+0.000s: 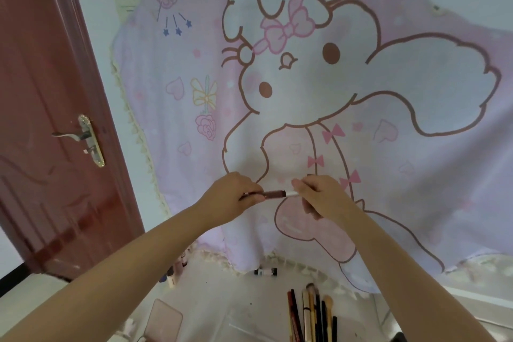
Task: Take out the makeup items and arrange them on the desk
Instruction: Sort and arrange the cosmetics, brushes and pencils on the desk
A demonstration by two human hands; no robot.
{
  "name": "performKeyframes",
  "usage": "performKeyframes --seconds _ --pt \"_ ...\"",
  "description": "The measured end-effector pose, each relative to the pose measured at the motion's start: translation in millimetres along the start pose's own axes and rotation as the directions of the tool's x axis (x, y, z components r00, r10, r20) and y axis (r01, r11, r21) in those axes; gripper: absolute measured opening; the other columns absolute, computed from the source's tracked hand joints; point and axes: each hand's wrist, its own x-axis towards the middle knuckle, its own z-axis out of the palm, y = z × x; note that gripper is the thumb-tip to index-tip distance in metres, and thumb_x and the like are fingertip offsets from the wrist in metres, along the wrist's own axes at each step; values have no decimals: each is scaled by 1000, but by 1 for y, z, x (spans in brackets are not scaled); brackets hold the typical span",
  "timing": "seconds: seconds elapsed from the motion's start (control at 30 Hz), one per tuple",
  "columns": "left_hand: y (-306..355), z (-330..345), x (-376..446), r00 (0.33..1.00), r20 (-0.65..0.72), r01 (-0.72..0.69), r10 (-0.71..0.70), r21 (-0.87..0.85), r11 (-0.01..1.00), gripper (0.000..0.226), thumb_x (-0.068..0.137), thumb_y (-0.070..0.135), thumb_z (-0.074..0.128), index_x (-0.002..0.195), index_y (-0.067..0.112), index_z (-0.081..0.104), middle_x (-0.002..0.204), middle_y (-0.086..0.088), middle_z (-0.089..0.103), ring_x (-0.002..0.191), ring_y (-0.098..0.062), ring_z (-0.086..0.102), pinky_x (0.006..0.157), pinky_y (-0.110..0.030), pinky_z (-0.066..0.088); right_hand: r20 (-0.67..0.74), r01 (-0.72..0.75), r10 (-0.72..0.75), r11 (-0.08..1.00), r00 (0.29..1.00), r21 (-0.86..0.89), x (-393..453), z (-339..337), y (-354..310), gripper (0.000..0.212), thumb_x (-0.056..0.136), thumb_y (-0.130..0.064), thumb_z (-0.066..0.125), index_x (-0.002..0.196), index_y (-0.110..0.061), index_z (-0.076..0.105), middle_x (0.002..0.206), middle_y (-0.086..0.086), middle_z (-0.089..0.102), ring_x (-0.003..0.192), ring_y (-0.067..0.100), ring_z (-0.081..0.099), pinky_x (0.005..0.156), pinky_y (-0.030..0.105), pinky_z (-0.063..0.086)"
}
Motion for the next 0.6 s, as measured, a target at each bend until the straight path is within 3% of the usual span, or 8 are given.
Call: performKeyframes --seconds 0.07,0.13,0.2,0.3,0.37,0.5,0.6 --pt "-4 1 -3 1000 -9 4 -4 1 1000 25 92 24 50 96 9 68 73 -12 63 69 -24 53 63 -27 36 -13 65 -65 997 998 30 1 3 3 22 89 -14 53 71 -25 57 54 -7 57 40 -2 52 45 8 43" --pt "-8 1 -5 999 -38 10 -11 -19 1000 26 92 24 50 98 7 69 78 -15 66 73 -27 56 64 -26 36 19 86 -91 979 996 187 3 4 7 28 85 -4 56 86 -32 58 74 -4 62 60 2 61 58 12 51" --pt "-12 0 -6 999 -49 11 -13 -29 1000 26 92 24 50 100 7 69 80 -15 67 75 -28 57 67 -27 38 68 33 -53 964 996 262 5 5 8 30 85 -8 57 97 -35 54 88 -3 63 69 8 64 61 17 53" --pt "-17 0 -7 1000 -25 17 -18 -26 1000 25 92 24 51 96 7 69 78 -13 67 72 -24 56 68 -24 39 87 -13 -3 983 996 183 6 11 6 14 90 -17 51 86 -28 59 65 -6 65 50 4 58 51 16 49" --pt "-23 1 -11 1000 -8 27 -27 -36 999 23 91 22 52 92 7 69 75 -13 66 69 -22 54 64 -17 34 76 -5 -8 985 997 172 6 17 8 18 90 -11 50 78 -21 60 51 -8 61 42 2 52 47 14 45" --pt "-41 11 -27 991 27 135 -133 -106 985 24 91 23 52 98 7 69 81 -16 66 76 -26 56 65 -22 34 77 -52 30 954 997 296 8 37 16 22 87 2 51 80 -18 60 48 -11 60 45 3 55 52 13 49" --pt "-58 30 -44 970 86 237 -226 -160 958 23 91 24 52 101 11 68 86 -11 67 74 -16 50 69 -12 34 178 -142 89 939 980 313 12 62 24 22 87 2 51 79 -16 60 55 -6 65 49 6 60 54 16 52"
